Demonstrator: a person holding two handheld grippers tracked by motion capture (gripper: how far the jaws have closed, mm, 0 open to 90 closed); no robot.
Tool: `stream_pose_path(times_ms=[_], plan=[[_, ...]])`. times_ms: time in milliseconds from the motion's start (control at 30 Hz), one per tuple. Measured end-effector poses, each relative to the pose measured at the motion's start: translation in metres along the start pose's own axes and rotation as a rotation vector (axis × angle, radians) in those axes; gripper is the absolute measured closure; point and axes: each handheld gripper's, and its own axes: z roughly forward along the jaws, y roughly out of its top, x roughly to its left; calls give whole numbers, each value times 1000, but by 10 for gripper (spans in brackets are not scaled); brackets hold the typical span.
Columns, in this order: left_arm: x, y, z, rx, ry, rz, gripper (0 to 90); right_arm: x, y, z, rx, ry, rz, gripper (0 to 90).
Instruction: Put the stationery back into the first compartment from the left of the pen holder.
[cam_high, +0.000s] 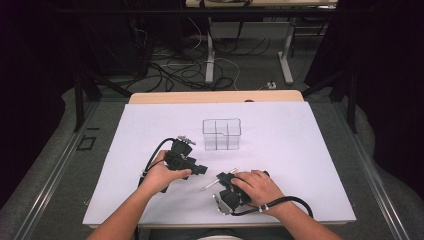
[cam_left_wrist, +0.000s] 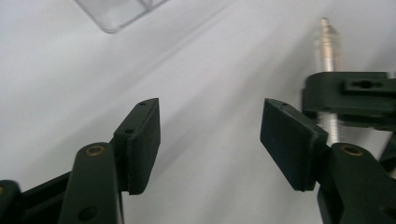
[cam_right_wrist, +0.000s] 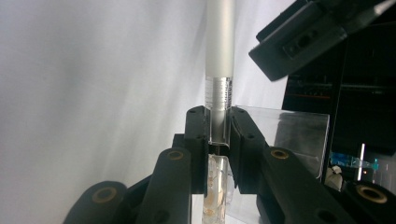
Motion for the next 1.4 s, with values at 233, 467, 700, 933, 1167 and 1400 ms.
stream_pose_path(times_ms=[233, 467, 700, 933, 1167, 1400], plan=[[18, -2, -8, -51, 55, -8, 315, -9, 0, 1, -24, -38, 36, 794], [35, -6, -15, -80, 97, -52, 287, -17, -4, 7, -57, -59, 125, 794], [48, -10, -20, -109, 134, -55, 184, -29, -9, 9, -109, -49, 306, 794], [55, -15, -22, -129, 140, -80, 111, -48, -19, 13, -167, -42, 498, 794], [60, -18, -24, -138, 187, -115, 72, -61, -27, 18, -201, -33, 630, 794], [66, -22, -31, -177, 211, -134, 27, -76, -36, 22, -249, -26, 776, 794]])
